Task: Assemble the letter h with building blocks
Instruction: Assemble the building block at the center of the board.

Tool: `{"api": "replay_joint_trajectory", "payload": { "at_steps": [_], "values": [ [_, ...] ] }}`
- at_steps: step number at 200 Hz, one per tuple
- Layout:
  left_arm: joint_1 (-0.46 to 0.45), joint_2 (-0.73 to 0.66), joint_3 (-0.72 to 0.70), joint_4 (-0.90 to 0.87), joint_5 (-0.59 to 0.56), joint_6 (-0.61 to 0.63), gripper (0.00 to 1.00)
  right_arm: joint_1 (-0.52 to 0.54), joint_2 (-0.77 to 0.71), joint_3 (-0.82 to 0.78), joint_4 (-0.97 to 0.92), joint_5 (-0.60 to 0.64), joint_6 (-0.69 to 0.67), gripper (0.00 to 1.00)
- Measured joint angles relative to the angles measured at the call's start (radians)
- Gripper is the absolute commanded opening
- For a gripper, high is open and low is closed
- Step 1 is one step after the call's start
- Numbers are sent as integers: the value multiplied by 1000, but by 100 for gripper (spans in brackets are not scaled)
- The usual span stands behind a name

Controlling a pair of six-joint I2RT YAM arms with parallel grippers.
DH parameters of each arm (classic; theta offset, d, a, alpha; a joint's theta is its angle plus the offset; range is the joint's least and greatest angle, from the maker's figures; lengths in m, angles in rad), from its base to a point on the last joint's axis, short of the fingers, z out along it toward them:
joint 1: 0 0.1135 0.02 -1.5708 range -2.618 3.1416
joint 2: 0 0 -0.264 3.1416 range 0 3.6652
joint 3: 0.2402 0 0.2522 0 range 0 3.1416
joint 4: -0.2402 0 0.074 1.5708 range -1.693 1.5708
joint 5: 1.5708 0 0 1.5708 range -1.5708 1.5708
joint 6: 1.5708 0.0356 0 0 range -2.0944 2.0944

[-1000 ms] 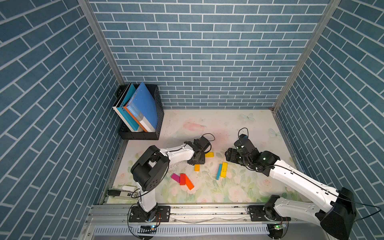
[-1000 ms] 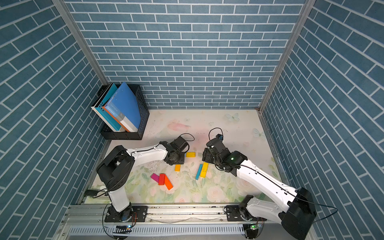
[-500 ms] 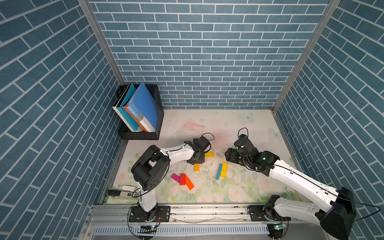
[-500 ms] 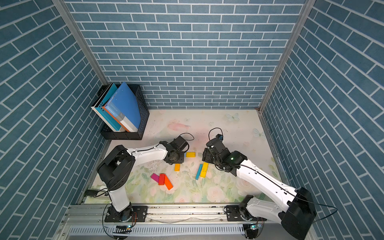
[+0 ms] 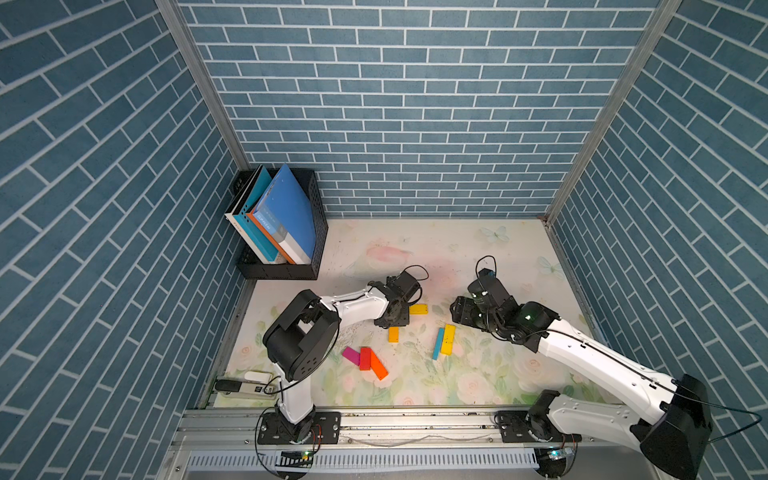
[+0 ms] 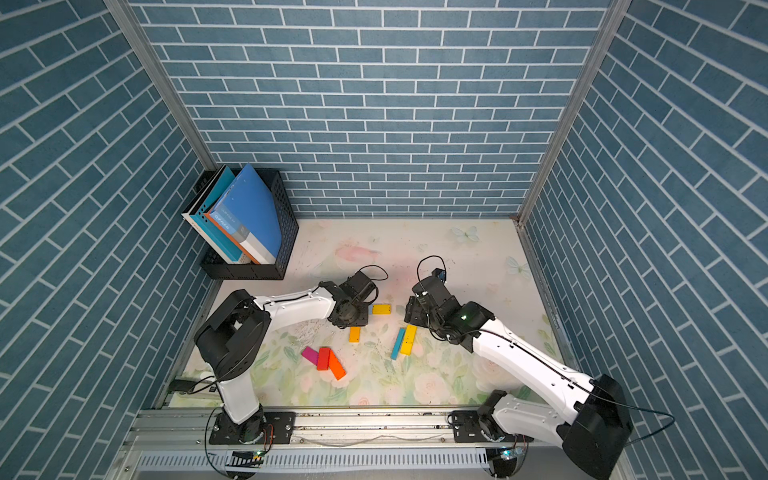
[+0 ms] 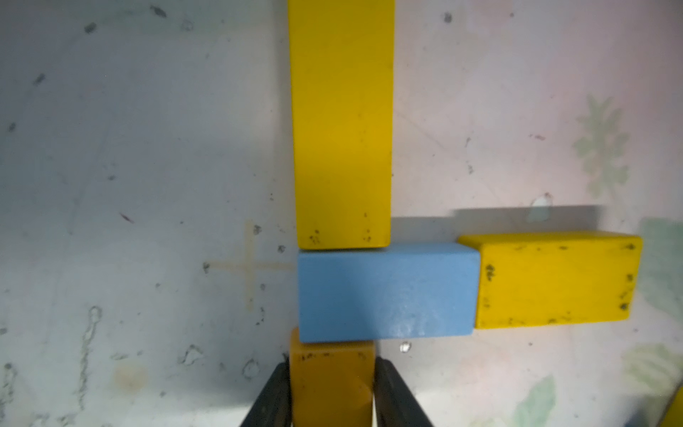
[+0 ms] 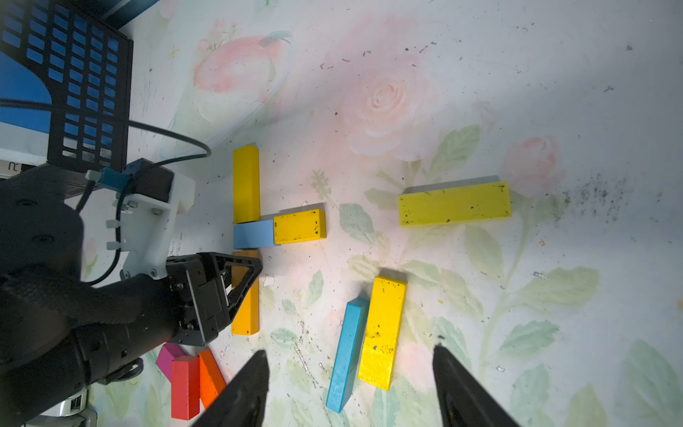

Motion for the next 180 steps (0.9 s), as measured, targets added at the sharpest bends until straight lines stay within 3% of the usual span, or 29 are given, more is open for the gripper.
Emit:
{"api": "replay_joint_trajectory", "payload": {
  "at_steps": [27, 64, 118, 127, 143, 180],
  "values": [
    [-2, 0, 0, 11, 5, -11, 49, 0, 0, 0, 0, 0, 0, 71],
    [-1, 1, 0, 13, 0, -17, 35, 0, 0, 0, 0, 0, 0, 71],
    [-1, 2, -1, 16, -4, -24, 32, 0, 0, 0, 0, 0, 0, 71],
    [-1, 2, -1, 16, -5, -26, 36, 0, 0, 0, 0, 0, 0, 71],
    [-1, 2, -1, 17, -8, -27, 55, 0, 0, 0, 0, 0, 0, 71],
    [-6, 1, 0, 35, -7, -35, 65, 0, 0, 0, 1, -1, 0, 71]
  ]
}}
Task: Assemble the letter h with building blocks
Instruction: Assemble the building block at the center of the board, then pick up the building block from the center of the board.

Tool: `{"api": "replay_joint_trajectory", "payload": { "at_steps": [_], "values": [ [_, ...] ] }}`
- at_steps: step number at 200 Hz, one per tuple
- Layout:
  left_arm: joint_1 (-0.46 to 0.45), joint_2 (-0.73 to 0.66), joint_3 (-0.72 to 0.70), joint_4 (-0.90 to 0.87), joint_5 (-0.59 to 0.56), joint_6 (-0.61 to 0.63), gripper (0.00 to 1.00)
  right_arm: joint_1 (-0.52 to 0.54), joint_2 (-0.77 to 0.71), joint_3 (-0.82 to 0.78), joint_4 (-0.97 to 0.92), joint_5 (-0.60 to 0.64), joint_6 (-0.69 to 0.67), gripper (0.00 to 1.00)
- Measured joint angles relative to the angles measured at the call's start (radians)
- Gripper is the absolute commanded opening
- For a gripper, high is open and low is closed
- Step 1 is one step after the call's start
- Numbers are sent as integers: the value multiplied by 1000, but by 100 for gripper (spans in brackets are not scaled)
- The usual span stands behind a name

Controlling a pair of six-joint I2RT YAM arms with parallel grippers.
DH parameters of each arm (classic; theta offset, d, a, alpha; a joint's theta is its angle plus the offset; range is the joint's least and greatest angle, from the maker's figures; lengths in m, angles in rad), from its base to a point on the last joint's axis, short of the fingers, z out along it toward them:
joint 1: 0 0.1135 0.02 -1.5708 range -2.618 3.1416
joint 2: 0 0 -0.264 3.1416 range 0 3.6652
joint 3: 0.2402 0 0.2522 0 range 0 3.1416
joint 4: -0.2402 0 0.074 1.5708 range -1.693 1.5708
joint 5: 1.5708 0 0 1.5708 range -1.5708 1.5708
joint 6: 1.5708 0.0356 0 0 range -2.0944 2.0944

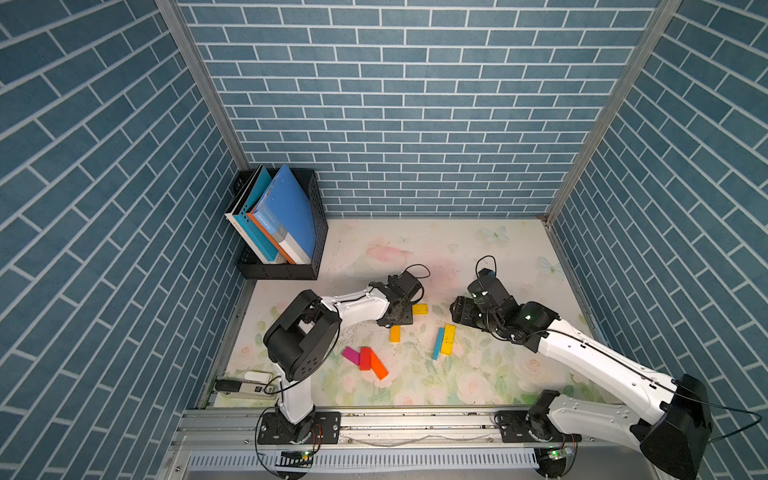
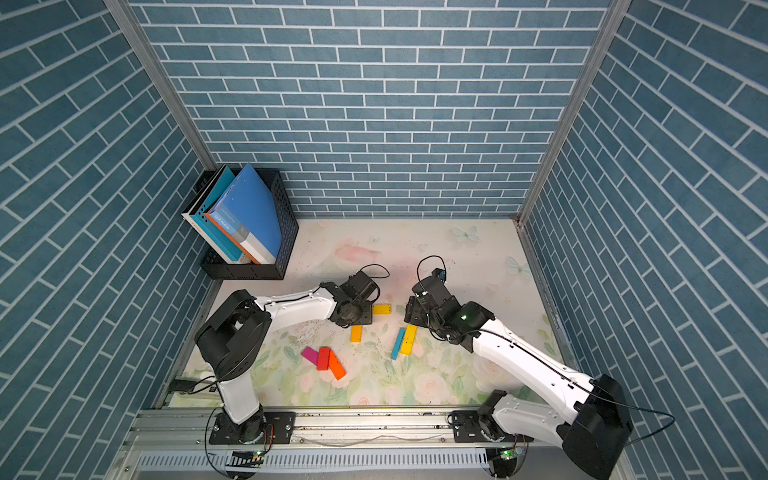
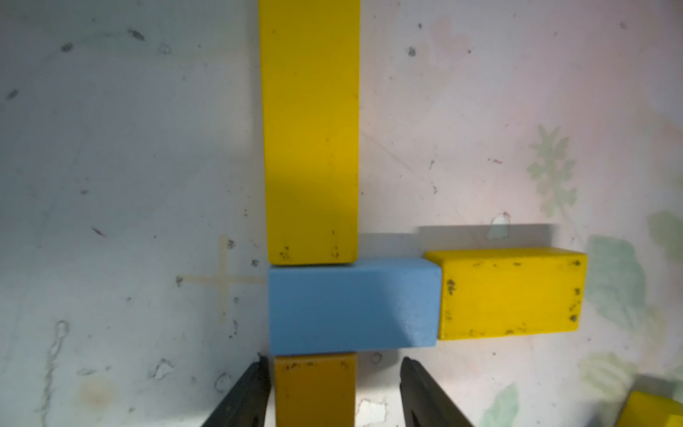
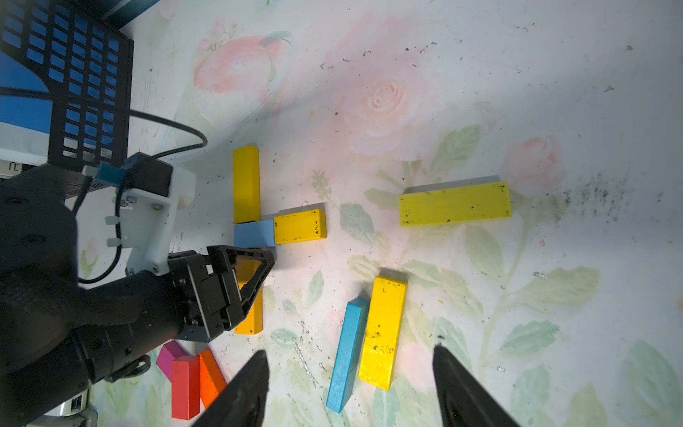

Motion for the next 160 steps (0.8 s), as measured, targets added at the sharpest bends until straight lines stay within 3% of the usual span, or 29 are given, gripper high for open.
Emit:
{"api": "replay_joint_trajectory", "payload": {
  "at_steps": [32, 61, 108, 160],
  "values": [
    [-6, -19, 0, -32, 1, 2, 70, 13, 19, 0, 11, -3, 1, 70],
    [-14, -115, 14, -101, -21, 9, 73, 68, 119, 0, 40, -11, 28, 68],
    [-4, -348, 84, -148, -124, 40, 77, 118, 319, -5, 115, -47, 76, 56],
    [80, -483, 8, -146, -142, 64, 75, 118, 435, -8, 129, -53, 92, 47]
  ]
}}
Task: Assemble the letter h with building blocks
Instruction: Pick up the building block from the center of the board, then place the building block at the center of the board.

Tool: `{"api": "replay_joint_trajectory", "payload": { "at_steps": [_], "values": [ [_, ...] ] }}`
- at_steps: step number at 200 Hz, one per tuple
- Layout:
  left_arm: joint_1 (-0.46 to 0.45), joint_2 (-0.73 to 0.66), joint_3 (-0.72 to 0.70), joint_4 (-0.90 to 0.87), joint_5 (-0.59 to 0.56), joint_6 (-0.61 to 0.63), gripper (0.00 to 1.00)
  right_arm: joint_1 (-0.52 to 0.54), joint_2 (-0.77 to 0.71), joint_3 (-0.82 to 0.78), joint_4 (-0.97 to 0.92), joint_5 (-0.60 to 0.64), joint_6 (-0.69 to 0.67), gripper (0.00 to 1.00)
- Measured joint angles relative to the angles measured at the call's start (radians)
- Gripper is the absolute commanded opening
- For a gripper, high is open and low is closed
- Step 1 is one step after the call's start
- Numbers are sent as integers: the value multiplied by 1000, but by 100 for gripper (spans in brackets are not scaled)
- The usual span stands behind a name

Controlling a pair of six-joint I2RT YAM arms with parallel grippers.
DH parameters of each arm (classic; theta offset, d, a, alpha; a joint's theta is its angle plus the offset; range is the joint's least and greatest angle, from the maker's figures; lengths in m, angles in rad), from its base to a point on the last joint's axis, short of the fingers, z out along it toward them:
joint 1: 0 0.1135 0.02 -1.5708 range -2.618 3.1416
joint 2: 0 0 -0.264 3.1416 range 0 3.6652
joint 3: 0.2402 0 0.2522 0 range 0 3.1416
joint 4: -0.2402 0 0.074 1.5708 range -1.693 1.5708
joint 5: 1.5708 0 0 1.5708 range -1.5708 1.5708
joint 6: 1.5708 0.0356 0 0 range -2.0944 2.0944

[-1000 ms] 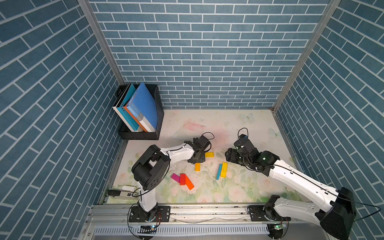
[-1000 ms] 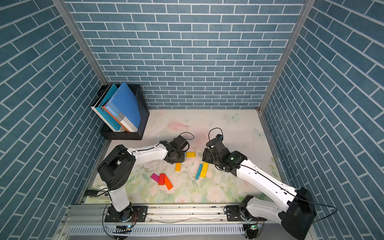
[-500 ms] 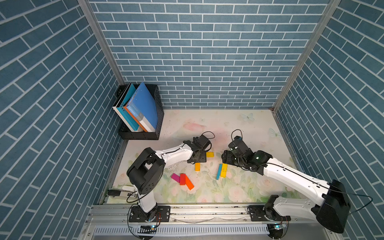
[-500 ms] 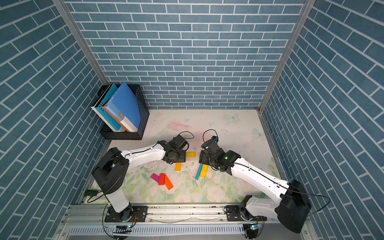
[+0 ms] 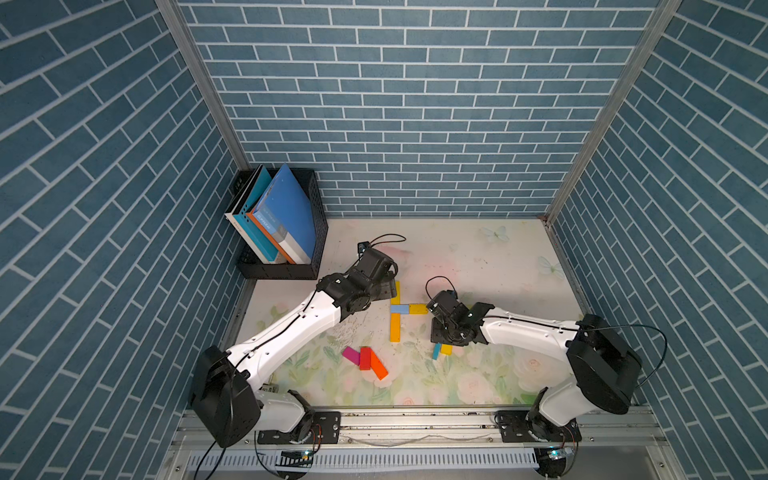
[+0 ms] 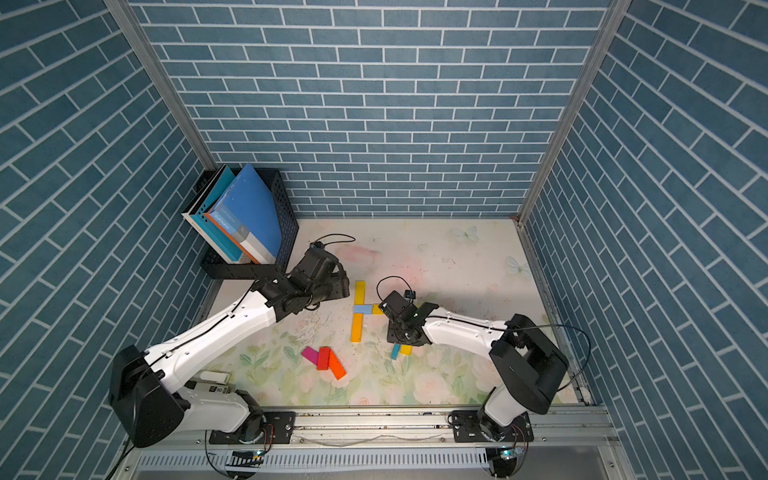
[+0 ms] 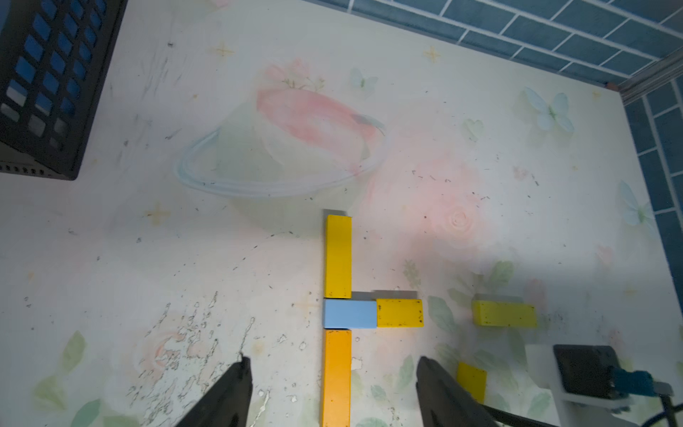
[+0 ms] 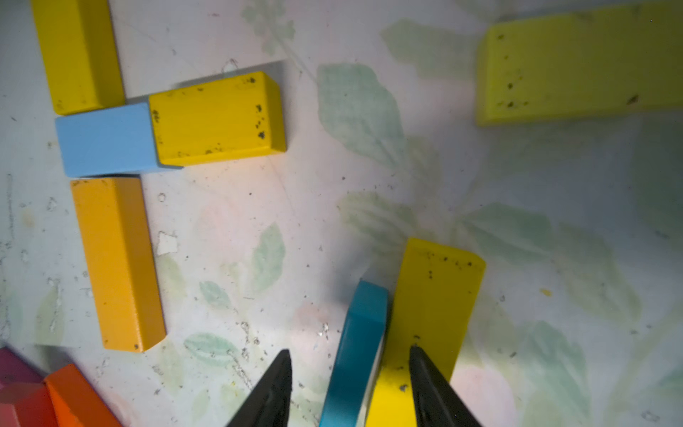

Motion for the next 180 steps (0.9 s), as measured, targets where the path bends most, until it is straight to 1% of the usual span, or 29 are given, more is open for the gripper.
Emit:
{"api": "replay_joint_trajectory", "payload": {
  "at_steps": [13, 33, 51, 61, 104, 115, 127, 136, 146, 153, 164, 180],
  "values": [
    [12, 0, -30, 0, 4, 2, 74, 0, 7, -6, 8, -3, 5, 38],
    [20, 0, -67, -1, 14, 6, 73, 4, 8, -7, 24, -12, 6, 22],
    [22, 0, -77, -1, 22, 7, 73, 8, 9, -7, 40, -23, -8, 13],
    [24, 0, -78, 2, 23, 9, 72, 10, 9, -7, 57, -35, -16, 10],
    [40, 0, -79, 7, 26, 15, 72, 11, 14, -7, 172, -97, -35, 7],
    [41, 0, -82, 12, 27, 17, 72, 11, 27, -8, 198, -106, -42, 10],
    [42, 1, -90, 18, 29, 17, 72, 11, 45, -11, 217, -114, -45, 17],
    [43, 3, -95, 21, 32, 17, 72, 10, 53, -19, 225, -115, -48, 27],
    [44, 5, -100, 25, 37, 17, 71, 7, 52, -24, 228, -112, -61, 42],
    [44, 8, -102, 27, 40, 17, 71, 5, 51, -27, 225, -106, -58, 48],
    [44, 9, -104, 29, 45, 17, 72, 2, 45, -35, 203, -90, -66, 53],
    [44, 9, -104, 33, 48, 16, 72, 0, 24, -37, 150, -57, -76, 56]
  ]
}}
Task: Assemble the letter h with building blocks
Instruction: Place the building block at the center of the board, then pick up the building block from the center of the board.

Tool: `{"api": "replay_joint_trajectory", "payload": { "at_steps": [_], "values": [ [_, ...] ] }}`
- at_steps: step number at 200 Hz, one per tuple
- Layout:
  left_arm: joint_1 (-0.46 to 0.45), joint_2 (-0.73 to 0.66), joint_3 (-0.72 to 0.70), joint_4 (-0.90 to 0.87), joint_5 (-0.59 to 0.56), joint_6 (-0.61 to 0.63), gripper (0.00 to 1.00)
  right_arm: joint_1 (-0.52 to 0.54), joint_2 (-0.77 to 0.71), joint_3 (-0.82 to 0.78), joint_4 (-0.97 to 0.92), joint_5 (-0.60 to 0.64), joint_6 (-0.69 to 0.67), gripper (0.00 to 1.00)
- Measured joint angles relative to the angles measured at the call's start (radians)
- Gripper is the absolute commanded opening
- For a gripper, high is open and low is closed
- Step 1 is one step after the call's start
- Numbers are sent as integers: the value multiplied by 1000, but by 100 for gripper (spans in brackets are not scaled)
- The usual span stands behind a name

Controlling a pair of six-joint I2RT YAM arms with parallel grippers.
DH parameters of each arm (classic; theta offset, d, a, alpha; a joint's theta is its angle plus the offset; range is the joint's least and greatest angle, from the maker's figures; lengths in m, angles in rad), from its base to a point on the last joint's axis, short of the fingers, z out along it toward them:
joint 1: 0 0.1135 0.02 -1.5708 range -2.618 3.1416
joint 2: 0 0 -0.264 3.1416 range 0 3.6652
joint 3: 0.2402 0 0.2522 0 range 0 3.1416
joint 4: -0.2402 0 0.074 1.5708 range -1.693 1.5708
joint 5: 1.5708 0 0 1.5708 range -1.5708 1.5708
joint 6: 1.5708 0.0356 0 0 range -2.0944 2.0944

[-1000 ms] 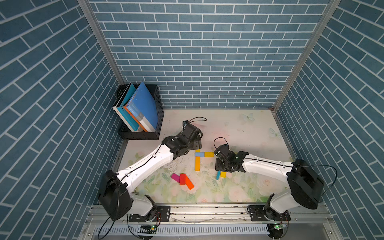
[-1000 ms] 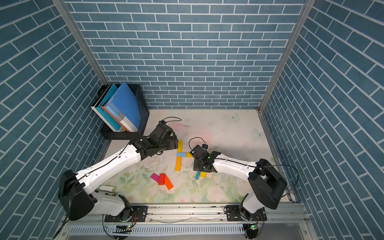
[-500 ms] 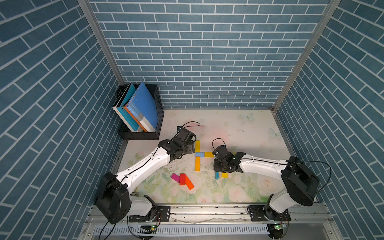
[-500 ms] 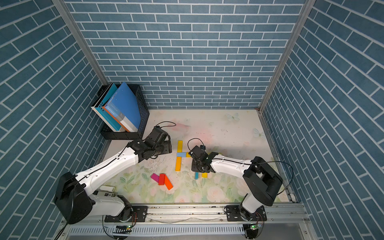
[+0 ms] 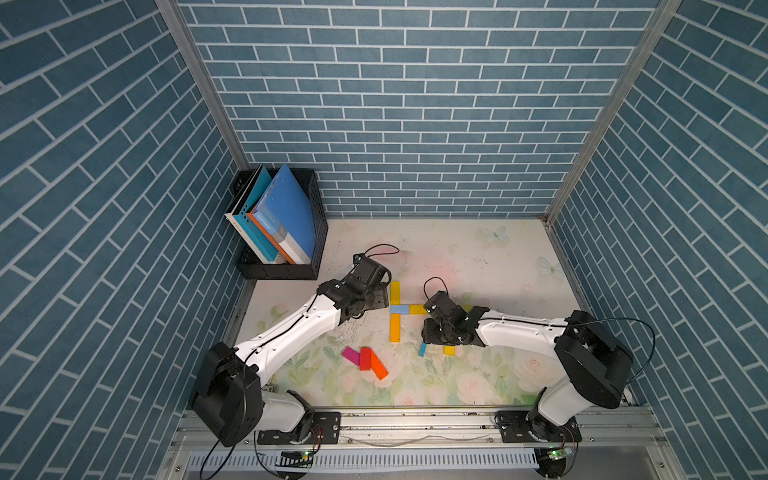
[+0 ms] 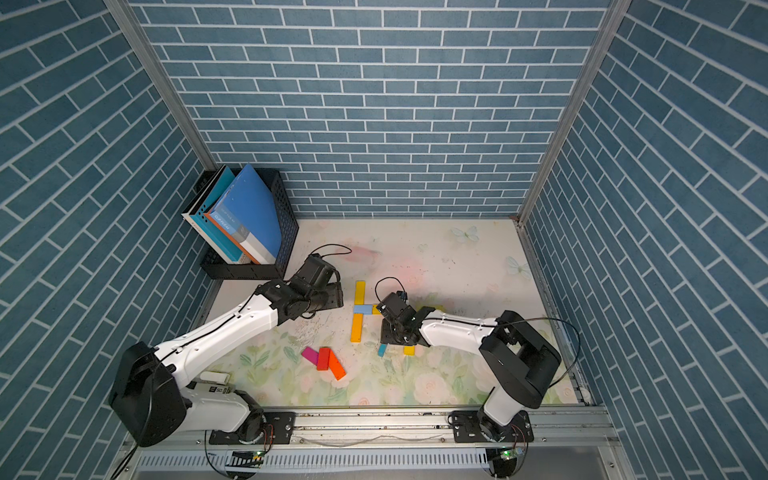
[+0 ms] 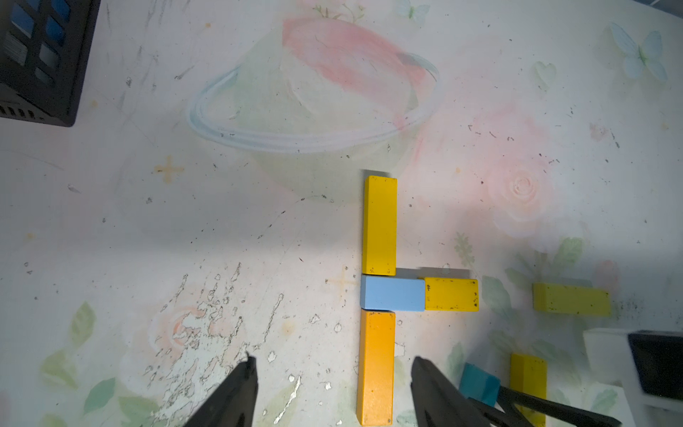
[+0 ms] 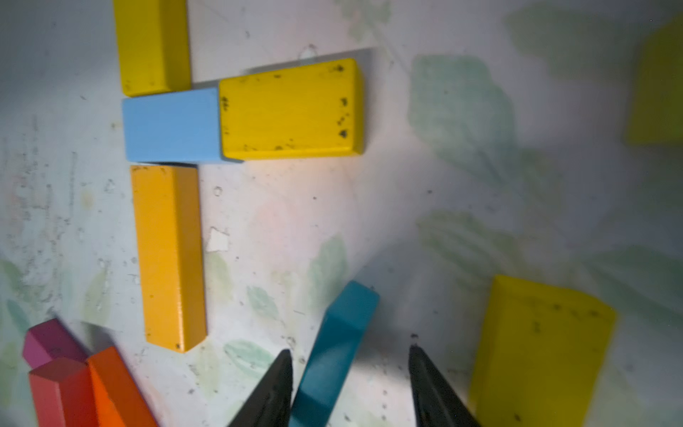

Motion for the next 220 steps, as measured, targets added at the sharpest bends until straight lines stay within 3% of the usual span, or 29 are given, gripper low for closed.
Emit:
{"api": "replay_joint_trajectory", "payload": {
  "at_steps": [45, 112, 133, 156, 170, 181, 220],
  "values": [
    [0, 0, 0, 6, 0, 0, 72, 0, -48, 25, -105, 60, -9, 55],
    [7, 3, -1, 9, 0, 1, 72, 33, -26, 33, -94, 22, 22, 57],
    [11, 3, -6, 13, 0, 1, 72, 40, 9, 45, -85, 9, 37, 47],
    [14, 3, -12, 16, 0, 2, 72, 43, 40, 71, -84, 0, 37, 17],
    [15, 3, -17, 17, 0, 2, 72, 43, 56, 95, -86, -1, 32, 5],
    [16, 3, -22, 19, 0, 3, 72, 43, 60, 108, -83, -2, 31, 0],
    [21, 8, -35, 24, 3, 4, 72, 31, 42, 71, 15, -52, -23, 0]
  ]
}}
